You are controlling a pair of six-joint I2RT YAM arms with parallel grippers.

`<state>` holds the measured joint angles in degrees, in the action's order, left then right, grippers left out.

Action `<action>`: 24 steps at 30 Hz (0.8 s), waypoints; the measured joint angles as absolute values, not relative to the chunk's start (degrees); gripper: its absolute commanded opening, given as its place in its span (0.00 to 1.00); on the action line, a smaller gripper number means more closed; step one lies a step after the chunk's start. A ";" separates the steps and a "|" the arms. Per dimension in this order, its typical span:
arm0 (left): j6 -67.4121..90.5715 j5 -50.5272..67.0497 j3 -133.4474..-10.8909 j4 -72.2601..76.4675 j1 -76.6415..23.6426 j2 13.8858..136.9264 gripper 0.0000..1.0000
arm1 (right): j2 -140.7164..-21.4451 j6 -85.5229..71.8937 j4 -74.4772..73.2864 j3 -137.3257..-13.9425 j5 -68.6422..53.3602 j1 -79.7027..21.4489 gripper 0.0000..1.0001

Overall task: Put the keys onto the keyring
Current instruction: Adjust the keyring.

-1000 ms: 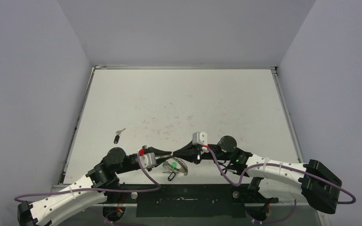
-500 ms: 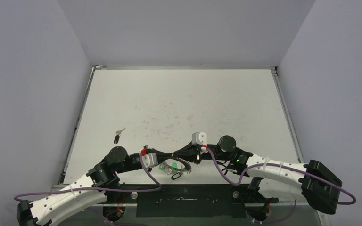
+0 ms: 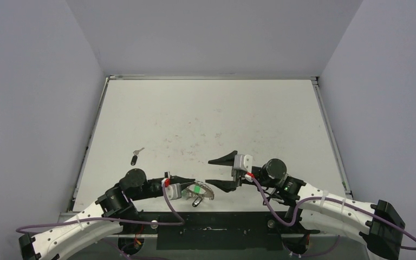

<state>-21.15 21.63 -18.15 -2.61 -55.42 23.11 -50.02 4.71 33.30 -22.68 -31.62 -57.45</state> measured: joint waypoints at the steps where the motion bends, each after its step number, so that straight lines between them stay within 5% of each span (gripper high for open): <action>1: -22.52 21.80 -18.33 -3.38 -55.42 22.83 0.00 | -48.93 5.39 32.36 -22.68 -31.22 -57.45 0.60; 24: -51.31 29.08 -15.33 -6.50 -55.42 11.79 0.00 | -46.30 9.65 24.75 -22.70 -28.67 -57.41 0.66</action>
